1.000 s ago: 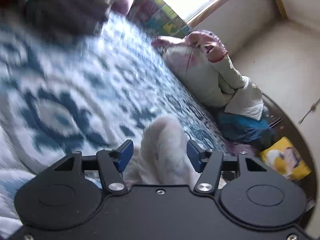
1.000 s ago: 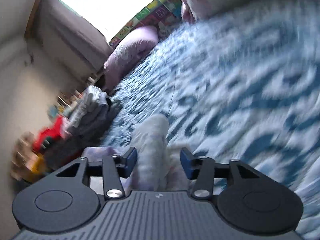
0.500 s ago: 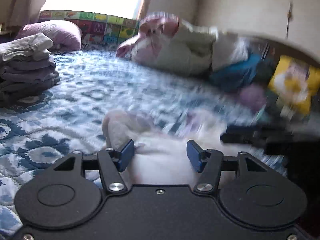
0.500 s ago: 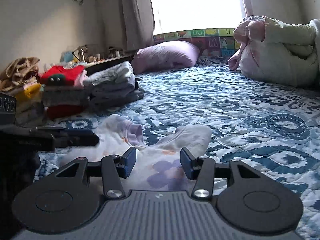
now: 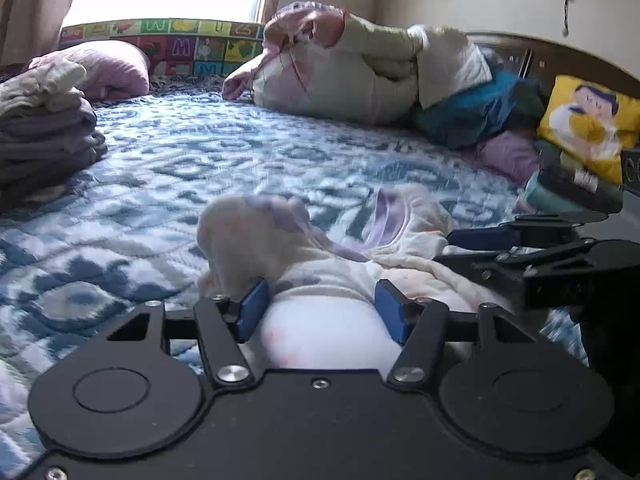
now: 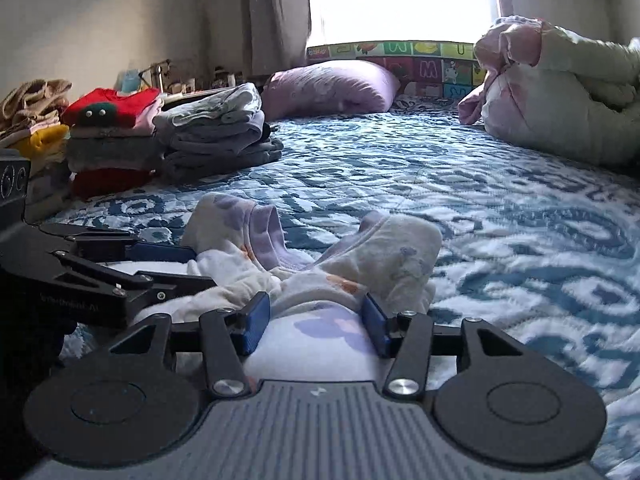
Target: Fold clothes
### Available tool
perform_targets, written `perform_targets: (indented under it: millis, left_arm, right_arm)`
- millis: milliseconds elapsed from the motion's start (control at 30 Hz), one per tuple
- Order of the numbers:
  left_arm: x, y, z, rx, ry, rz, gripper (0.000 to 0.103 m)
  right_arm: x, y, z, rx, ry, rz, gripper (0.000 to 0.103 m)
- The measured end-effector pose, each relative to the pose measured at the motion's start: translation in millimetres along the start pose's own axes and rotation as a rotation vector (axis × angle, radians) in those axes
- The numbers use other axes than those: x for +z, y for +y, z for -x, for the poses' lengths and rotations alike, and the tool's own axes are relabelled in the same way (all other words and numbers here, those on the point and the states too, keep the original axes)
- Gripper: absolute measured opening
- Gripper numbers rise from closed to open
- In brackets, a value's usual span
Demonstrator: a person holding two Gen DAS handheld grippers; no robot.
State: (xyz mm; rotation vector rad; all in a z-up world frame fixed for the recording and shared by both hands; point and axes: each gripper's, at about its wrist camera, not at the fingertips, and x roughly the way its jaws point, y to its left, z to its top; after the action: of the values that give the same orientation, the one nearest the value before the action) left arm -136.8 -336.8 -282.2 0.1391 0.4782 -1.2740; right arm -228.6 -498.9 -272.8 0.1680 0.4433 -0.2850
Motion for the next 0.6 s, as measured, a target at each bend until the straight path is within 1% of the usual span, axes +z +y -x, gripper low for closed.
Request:
perform_targets:
  millis: [33,100,133,167,267,367,400,467,533,600]
  left_arm:
    - [5,-1,7,-0.006,-0.037,0.008,0.059]
    - [15,-2,13,-0.014,-0.085,0.022,0.059]
    - [20,-3,11,-0.013,-0.093,0.013,0.059]
    - [25,-3,7,-0.010,-0.094,-0.003,0.059]
    - [24,5,-12,-0.013,-0.047,-0.013,0.059]
    - [23,14,-33,-0.018,0.007,-0.018,0.059]
    - [19,16,-38,-0.021,0.024,-0.022,0.059]
    - [11,15,-45,-0.027,0.051,-0.042,0.059]
    - [4,11,-52,-0.027,0.063,-0.081,0.058]
    - [1,16,-57,-0.045,0.070,-0.059,0.059]
  right_arm:
    - [5,1,7,-0.004,-0.023,0.009,0.052]
    - [13,2,17,-0.013,-0.061,0.035,0.053]
    - [16,2,20,-0.020,-0.074,0.055,0.057]
    - [19,1,19,-0.026,-0.078,0.073,0.059]
    - [28,-4,4,-0.033,-0.058,0.123,0.059]
    - [34,-14,-14,-0.022,-0.032,0.121,0.059]
    - [33,-17,-23,-0.008,-0.004,0.114,0.060]
    - [25,-20,-40,0.019,0.055,0.097,0.061]
    - [12,-24,-48,0.040,0.073,0.074,0.061]
    - [6,-28,-51,0.053,0.069,0.044,0.061]
